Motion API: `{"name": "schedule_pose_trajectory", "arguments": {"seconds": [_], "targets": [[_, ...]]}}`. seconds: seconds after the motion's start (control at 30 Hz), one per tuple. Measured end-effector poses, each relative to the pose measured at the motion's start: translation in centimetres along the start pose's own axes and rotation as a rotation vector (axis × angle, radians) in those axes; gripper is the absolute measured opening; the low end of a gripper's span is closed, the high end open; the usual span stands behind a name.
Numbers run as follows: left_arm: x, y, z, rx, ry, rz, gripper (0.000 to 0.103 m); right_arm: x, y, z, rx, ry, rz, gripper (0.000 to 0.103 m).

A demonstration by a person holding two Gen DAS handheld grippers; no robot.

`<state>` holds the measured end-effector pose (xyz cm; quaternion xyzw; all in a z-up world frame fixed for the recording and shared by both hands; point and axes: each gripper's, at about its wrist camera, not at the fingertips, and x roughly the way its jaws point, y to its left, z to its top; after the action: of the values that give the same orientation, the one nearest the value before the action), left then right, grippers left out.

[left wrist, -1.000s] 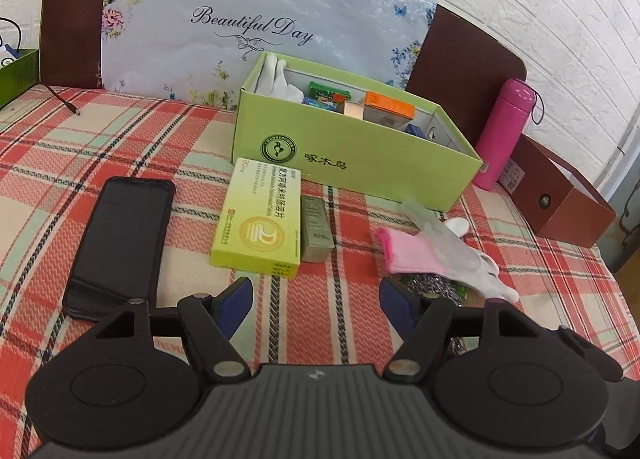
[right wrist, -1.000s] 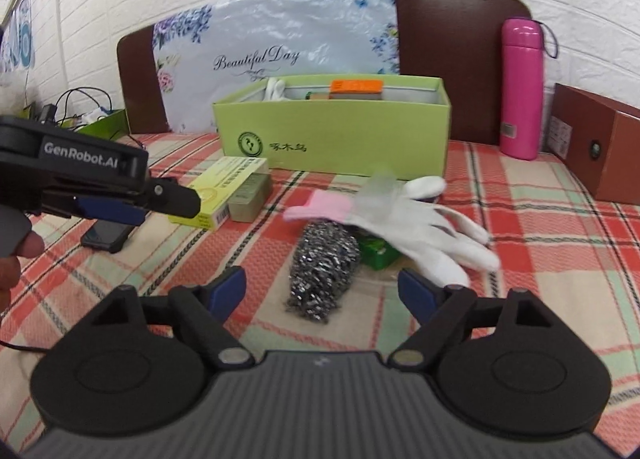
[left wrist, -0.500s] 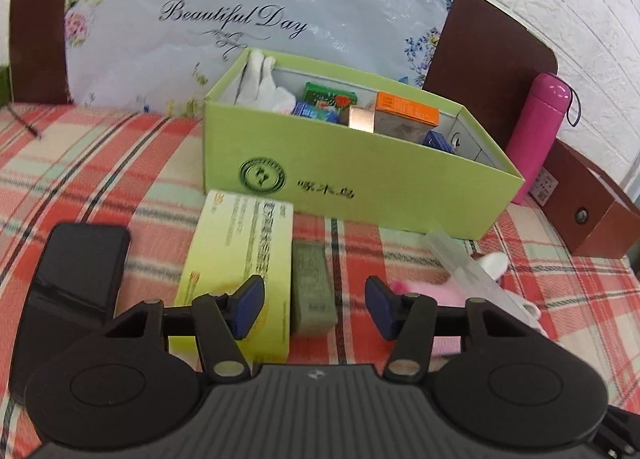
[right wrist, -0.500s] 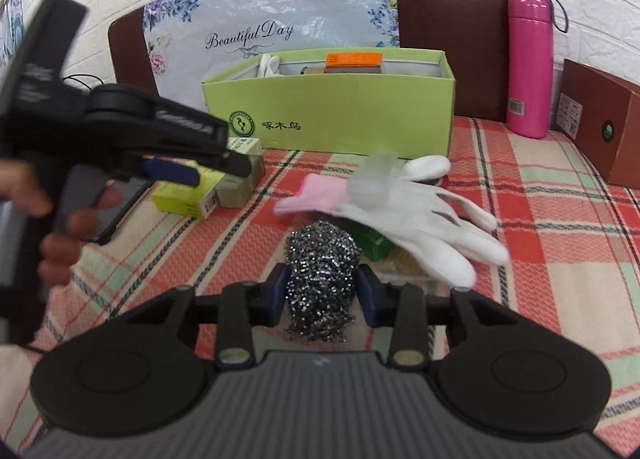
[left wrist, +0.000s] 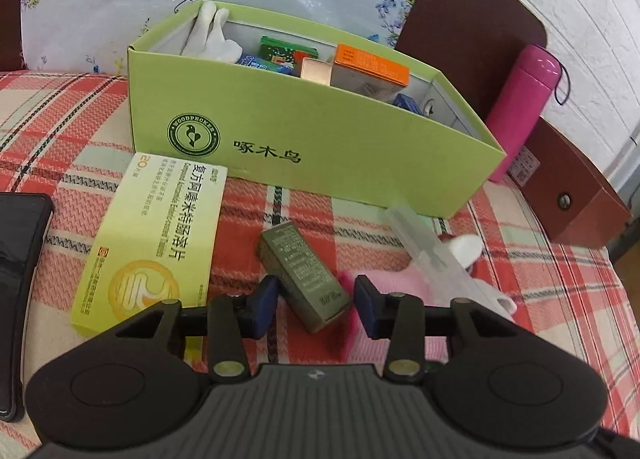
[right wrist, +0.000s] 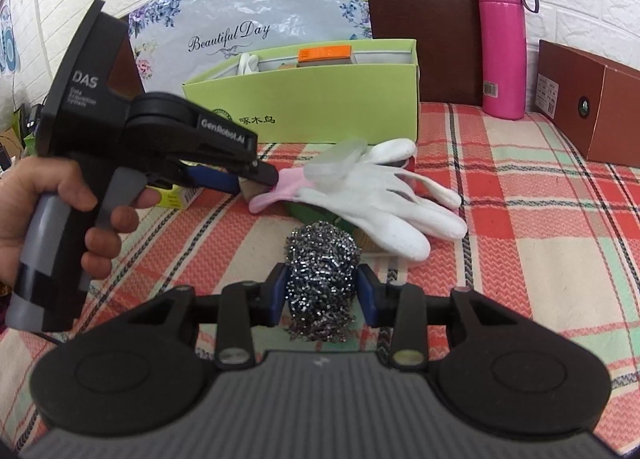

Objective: Organize objects
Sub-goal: 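Grasp the small grey bottle with left tool while right grasps steel scrubber, then carry the grey bottle and steel scrubber into the lime-green box, release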

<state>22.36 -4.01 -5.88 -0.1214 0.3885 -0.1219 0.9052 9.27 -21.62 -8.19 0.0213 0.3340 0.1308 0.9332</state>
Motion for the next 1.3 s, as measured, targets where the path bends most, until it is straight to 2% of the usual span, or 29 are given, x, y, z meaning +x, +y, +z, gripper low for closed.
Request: {"name": "schedule_pose_trajectory", "arguments": {"seconds": [0.07,0.13,0.2,0.23,0.27,0.57,0.7,0.77,0.83,1.1,1.17,1.2,1.23,1.3], "targets": [[0.5,-0.2,0.5,-0.01,-0.005,0.023,0.052,-0.1,0.1,0.0,-0.004,-0.001,0.002,0.036],[0.9,-0.1,0.9,-0.035,-0.011,0.032,0.051,-0.3,0.2,-0.1,-0.012,0.0,0.006,0.036],[1.1,-0.1,1.0,-0.024,-0.01,0.03,0.041,-0.6,0.3,-0.2,-0.027,0.005,0.014,0.036],[1.1,-0.3,0.9,0.004,0.001,0.018,0.027,-0.8,0.4,-0.2,-0.037,0.006,0.018,0.036],[0.9,-0.2,0.8,0.016,0.011,-0.003,0.025,-1.0,0.5,-0.3,-0.048,0.006,0.023,0.036],[-5.5,0.3,-4.9,0.167,0.099,-0.093,0.024,-2.8,1.7,-1.1,-0.105,0.014,0.095,0.037],[-7.7,0.1,-7.0,0.219,0.076,-0.036,0.029,-3.0,2.1,-1.3,-0.109,0.017,0.078,0.043],[-7.9,0.2,-7.2,0.209,0.055,-0.03,0.04,-3.2,2.3,-1.3,-0.112,0.015,0.078,0.044],[-7.6,0.3,-7.1,0.192,0.057,-0.037,0.039,-3.4,2.5,-1.4,-0.12,0.017,0.072,0.049],[-6.8,0.0,-7.1,0.191,0.059,-0.046,0.041,-2.7,2.6,-1.4,-0.116,0.043,0.053,0.049],[-6.8,0.2,-6.9,0.183,0.06,-0.061,0.038,-2.5,2.6,-1.4,-0.109,0.048,0.048,0.045],[-6.8,0.3,-6.9,0.183,0.062,-0.069,0.036,-2.3,2.5,-1.4,-0.111,0.053,0.047,0.038],[-6.9,0.3,-6.8,0.184,0.067,-0.075,0.025,-2.3,2.5,-1.3,-0.113,0.058,0.046,0.033],[-7.1,0.5,-6.7,0.178,0.069,-0.085,0.024,-2.4,2.4,-1.0,-0.114,0.062,0.052,0.03]]}}
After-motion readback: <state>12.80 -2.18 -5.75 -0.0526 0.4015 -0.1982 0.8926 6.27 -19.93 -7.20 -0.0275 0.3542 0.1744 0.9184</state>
